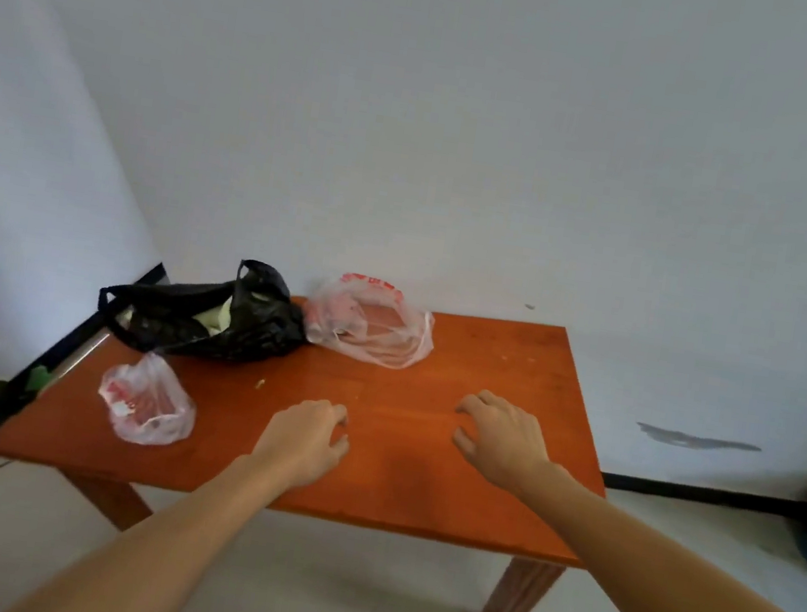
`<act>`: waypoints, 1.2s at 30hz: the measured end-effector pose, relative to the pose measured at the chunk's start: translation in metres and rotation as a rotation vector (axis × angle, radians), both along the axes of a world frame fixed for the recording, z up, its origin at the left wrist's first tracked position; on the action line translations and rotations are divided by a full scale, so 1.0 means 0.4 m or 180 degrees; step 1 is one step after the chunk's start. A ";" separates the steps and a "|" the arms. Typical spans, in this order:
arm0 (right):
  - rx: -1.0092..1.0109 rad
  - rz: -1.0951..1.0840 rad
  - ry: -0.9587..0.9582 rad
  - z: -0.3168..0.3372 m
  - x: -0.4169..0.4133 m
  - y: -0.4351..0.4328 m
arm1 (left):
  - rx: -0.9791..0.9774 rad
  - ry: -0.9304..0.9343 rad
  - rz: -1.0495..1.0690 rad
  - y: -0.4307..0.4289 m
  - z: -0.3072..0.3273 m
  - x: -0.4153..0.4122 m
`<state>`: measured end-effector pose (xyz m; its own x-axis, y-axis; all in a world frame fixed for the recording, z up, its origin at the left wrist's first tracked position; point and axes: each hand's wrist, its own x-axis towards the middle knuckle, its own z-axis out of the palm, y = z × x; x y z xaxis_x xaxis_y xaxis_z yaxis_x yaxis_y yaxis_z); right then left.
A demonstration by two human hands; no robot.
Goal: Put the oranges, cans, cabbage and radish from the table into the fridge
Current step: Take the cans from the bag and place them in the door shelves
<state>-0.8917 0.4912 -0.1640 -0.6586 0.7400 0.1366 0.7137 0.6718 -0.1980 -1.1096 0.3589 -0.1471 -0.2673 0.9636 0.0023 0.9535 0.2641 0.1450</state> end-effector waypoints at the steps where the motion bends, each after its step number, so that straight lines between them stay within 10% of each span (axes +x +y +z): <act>1: -0.0004 -0.0020 -0.0015 -0.009 -0.041 0.018 | -0.0007 0.0022 -0.0031 0.023 -0.009 -0.042; 29: -0.0735 -0.0834 0.0288 -0.264 -0.683 0.669 | -0.1045 0.0557 -0.1387 0.883 -0.307 -0.638; 36: -0.0179 0.0201 -0.0183 -0.290 -0.867 0.808 | -0.1497 0.0932 -0.1819 0.968 -0.380 -0.798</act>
